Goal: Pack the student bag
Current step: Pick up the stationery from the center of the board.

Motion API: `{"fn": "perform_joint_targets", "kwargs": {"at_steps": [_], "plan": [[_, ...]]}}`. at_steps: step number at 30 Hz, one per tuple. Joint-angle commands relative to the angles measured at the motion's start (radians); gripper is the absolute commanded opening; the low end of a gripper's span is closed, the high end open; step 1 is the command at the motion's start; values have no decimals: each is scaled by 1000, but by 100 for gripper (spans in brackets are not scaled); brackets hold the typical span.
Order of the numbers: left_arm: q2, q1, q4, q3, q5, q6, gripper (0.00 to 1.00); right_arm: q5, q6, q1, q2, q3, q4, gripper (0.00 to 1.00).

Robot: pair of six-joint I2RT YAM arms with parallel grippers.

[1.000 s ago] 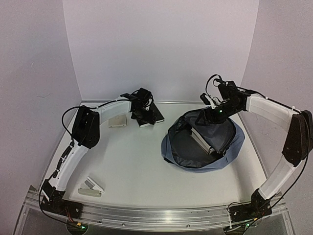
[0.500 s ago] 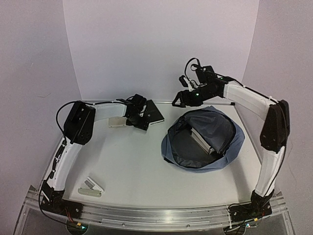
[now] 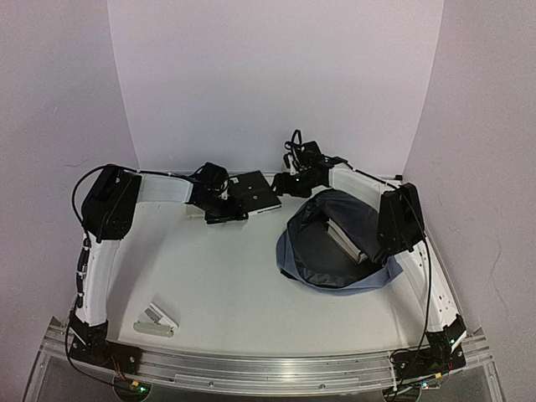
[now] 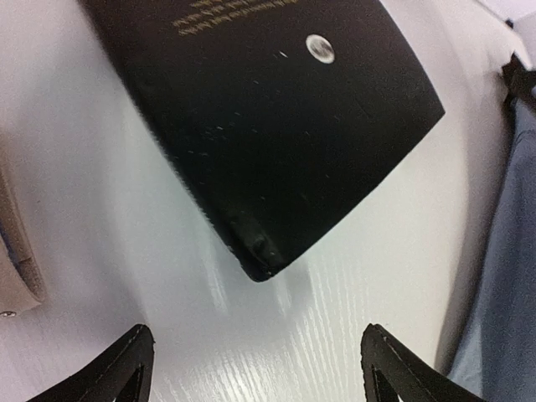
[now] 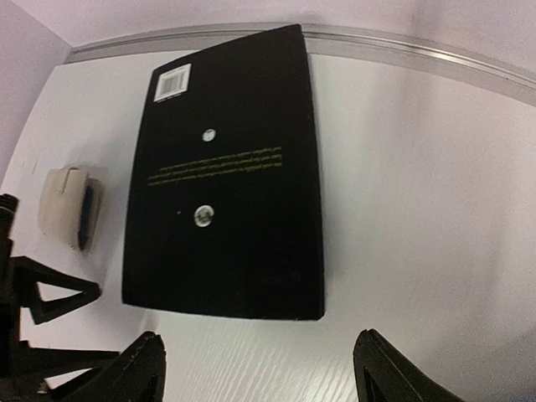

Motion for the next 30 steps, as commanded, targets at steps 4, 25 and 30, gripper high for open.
{"fn": "perform_joint_targets", "kwargs": {"at_steps": [4,25,30], "plan": [[-77,53,243,-112,131,-226,86,49,79,2,105,94,104,69],[-11,93,515,-145,310,-432,54,-102,125,61,121,49,153,29],[-46,93,497,-178,321,-422,43,-112,132,94,22,-50,175,22]]}}
